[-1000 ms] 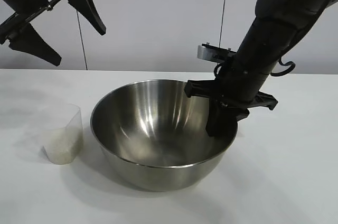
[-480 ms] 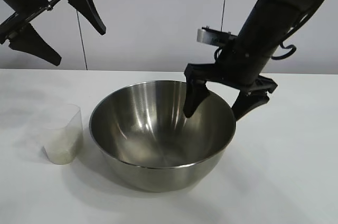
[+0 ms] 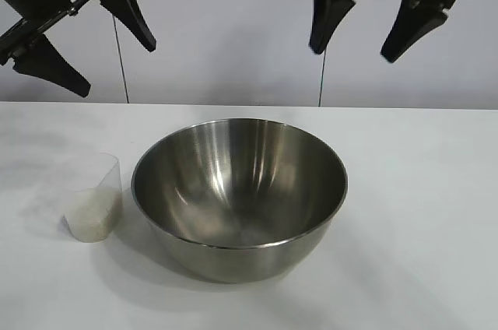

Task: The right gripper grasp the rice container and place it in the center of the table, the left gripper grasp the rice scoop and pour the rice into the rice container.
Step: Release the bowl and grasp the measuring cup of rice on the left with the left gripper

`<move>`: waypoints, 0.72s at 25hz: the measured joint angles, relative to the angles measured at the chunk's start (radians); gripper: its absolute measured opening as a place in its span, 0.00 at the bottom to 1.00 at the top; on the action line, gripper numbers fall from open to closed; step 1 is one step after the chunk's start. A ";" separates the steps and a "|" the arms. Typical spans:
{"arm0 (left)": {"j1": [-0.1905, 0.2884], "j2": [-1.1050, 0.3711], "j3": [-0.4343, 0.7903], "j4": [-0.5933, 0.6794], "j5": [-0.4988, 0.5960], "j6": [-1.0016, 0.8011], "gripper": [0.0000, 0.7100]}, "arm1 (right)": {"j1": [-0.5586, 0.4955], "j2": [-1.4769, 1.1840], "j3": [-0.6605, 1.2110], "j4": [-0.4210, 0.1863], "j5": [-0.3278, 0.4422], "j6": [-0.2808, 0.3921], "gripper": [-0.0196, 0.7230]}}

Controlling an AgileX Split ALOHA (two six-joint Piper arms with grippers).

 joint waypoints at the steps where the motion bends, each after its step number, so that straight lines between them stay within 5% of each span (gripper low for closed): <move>1: 0.000 0.000 0.000 0.000 0.000 0.000 0.93 | -0.036 -0.002 0.000 -0.005 0.000 0.000 0.96; 7: 0.000 0.000 0.000 0.000 0.000 0.000 0.93 | -0.160 -0.074 0.000 0.050 0.002 0.001 0.91; 18: 0.000 0.000 0.000 0.000 0.000 0.000 0.93 | -0.162 -0.461 0.177 0.183 0.002 -0.030 0.90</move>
